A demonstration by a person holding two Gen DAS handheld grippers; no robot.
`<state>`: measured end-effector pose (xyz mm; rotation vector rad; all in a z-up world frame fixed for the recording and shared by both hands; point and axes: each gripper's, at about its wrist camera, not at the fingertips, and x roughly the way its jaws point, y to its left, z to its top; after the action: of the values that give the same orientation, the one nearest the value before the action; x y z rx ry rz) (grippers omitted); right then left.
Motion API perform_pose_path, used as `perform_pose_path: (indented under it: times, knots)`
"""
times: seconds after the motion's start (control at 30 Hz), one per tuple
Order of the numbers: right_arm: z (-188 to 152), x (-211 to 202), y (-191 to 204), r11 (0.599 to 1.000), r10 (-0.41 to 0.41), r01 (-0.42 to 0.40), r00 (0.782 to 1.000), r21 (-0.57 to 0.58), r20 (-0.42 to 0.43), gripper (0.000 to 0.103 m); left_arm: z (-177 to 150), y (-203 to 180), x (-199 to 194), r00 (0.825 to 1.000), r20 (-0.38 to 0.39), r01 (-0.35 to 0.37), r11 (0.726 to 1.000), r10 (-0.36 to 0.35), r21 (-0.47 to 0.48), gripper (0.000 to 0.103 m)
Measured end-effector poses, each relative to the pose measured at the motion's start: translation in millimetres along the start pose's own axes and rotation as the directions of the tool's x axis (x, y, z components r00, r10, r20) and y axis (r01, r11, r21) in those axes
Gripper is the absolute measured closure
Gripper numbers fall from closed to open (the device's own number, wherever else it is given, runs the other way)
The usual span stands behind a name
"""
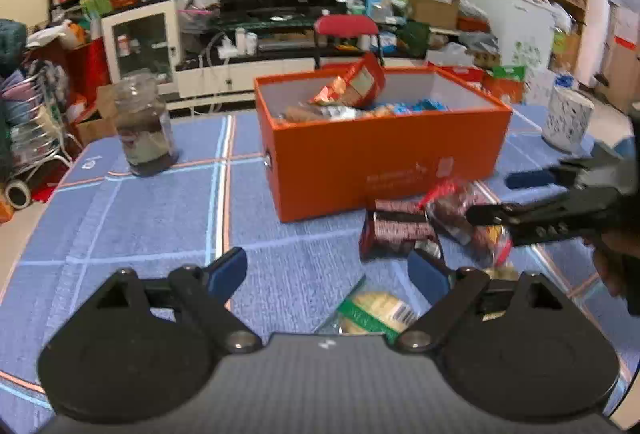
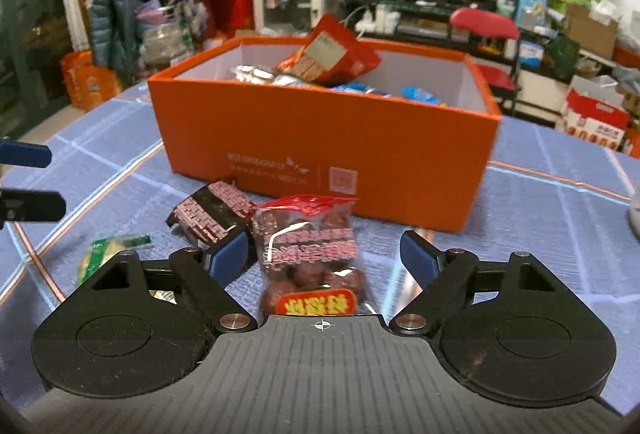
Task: Organize snacks
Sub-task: 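Grasp the red date bag with the right tool while the left grasps the green-wrapped biscuit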
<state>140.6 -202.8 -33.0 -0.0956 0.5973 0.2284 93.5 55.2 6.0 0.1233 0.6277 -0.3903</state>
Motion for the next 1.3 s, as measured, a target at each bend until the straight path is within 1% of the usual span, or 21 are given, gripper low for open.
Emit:
perform_pose_path:
  times: [0.1, 0.17, 0.2, 0.23, 0.27, 0.3, 0.43, 0.53, 0.63, 0.67, 0.73, 0.83, 0.9, 0.97, 1.03, 1.1, 1.23, 1.27, 1.3]
  knots:
    - [0.6, 15.7, 4.1, 1.000, 0.015, -0.015, 1.000, -0.013, -0.020, 0.028, -4.8, 0.0, 1.8, 0.999, -0.008, 0.037, 0.997, -0.037, 0.067, 0.014]
    - [-0.4, 24.1, 5.7, 1.000, 0.022, -0.022, 0.999, -0.016, -0.039, 0.030, -8.4, -3.5, 3.2, 0.996, -0.023, 0.090, 0.988, -0.088, 0.128, 0.014]
    - [-0.9, 28.3, 5.9, 0.999, 0.029, -0.030, 0.998, -0.011, -0.050, 0.033, -10.4, -5.7, 5.0, 0.994, -0.032, 0.104, 0.982, -0.100, 0.158, 0.014]
    - [-1.6, 32.8, 5.2, 0.999, 0.042, -0.042, 0.997, -0.003, -0.069, 0.042, -13.6, -8.3, 7.3, 0.994, -0.039, 0.110, 0.976, -0.104, 0.187, 0.014]
    - [-2.1, 36.1, 5.2, 0.999, 0.044, -0.044, 0.995, -0.002, -0.084, 0.048, -16.5, -12.4, 9.9, 0.993, -0.048, 0.114, 0.969, -0.106, 0.219, 0.014]
    - [-3.2, 38.6, 4.7, 0.999, 0.041, -0.041, 0.995, -0.007, -0.095, 0.049, -18.6, -16.3, 12.0, 0.993, -0.052, 0.113, 0.964, -0.104, 0.239, 0.014]
    - [-7.5, 34.2, -1.2, 0.999, 0.046, -0.046, 0.995, 0.000, -0.093, 0.052, -21.8, -25.4, 18.8, 0.990, -0.075, 0.139, 0.951, -0.122, 0.276, 0.014]
    - [-12.0, 28.8, -6.9, 0.999, 0.036, -0.037, 0.995, -0.010, -0.096, 0.051, -23.4, -29.4, 25.5, 0.988, -0.092, 0.149, 0.948, -0.127, 0.282, 0.014]
    - [-16.0, 22.0, -15.8, 0.999, 0.032, -0.031, 0.995, 0.008, -0.095, 0.051, -25.6, -32.5, 32.4, 0.983, -0.105, 0.178, 0.931, -0.152, 0.317, 0.014]
    - [-16.8, 19.5, -17.6, 0.999, 0.034, -0.033, 0.995, 0.012, -0.095, 0.051, -26.4, -31.6, 34.5, 0.978, -0.120, 0.201, 0.922, -0.170, 0.330, 0.014]
    - [-18.4, 17.0, -21.0, 0.999, 0.035, -0.033, 0.995, 0.016, -0.096, 0.051, -26.4, -25.9, 38.0, 0.969, -0.141, 0.241, 0.915, -0.205, 0.324, 0.015]
    - [-18.9, 15.9, -24.4, 0.999, 0.040, -0.038, 0.994, 0.023, -0.097, 0.051, -22.8, -12.0, 43.4, 0.955, -0.151, 0.288, 0.919, -0.255, 0.269, 0.015]
    - [-18.3, 15.9, -25.0, 0.999, 0.041, -0.039, 0.994, 0.026, -0.098, 0.051, -20.6, -4.4, 47.7, 0.951, -0.163, 0.297, 0.926, -0.264, 0.233, 0.016]
    - [-18.4, 16.2, -24.6, 0.999, 0.040, -0.037, 0.994, 0.025, -0.099, 0.051, -20.2, 1.2, 48.9, 0.933, -0.184, 0.344, 0.916, -0.309, 0.207, 0.016]
    - [-18.3, 16.3, -25.2, 0.999, 0.040, -0.037, 0.994, 0.025, -0.100, 0.051, -20.8, 0.7, 46.3, 0.929, -0.169, 0.360, 0.908, -0.329, 0.214, 0.016]
    - [-18.2, 16.4, -25.4, 0.999, 0.040, -0.037, 0.994, 0.027, -0.101, 0.051, -22.5, -4.8, 45.3, 0.925, -0.170, 0.374, 0.897, -0.341, 0.235, 0.012]
    - [-18.8, 16.8, -23.9, 0.999, 0.037, -0.034, 0.994, 0.027, -0.102, 0.051, -27.3, -16.4, 45.6, 0.922, -0.210, 0.375, 0.884, -0.325, 0.279, 0.010]
    - [-18.4, 16.9, -24.1, 0.999, 0.038, -0.035, 0.994, 0.027, -0.102, 0.051, -27.5, -17.0, 44.1, 0.917, -0.221, 0.385, 0.881, -0.332, 0.276, 0.010]
    - [-18.4, 16.8, -24.0, 0.999, 0.038, -0.036, 0.994, 0.025, -0.102, 0.051, -27.2, -17.6, 41.9, 0.909, -0.233, 0.402, 0.877, -0.347, 0.264, 0.010]
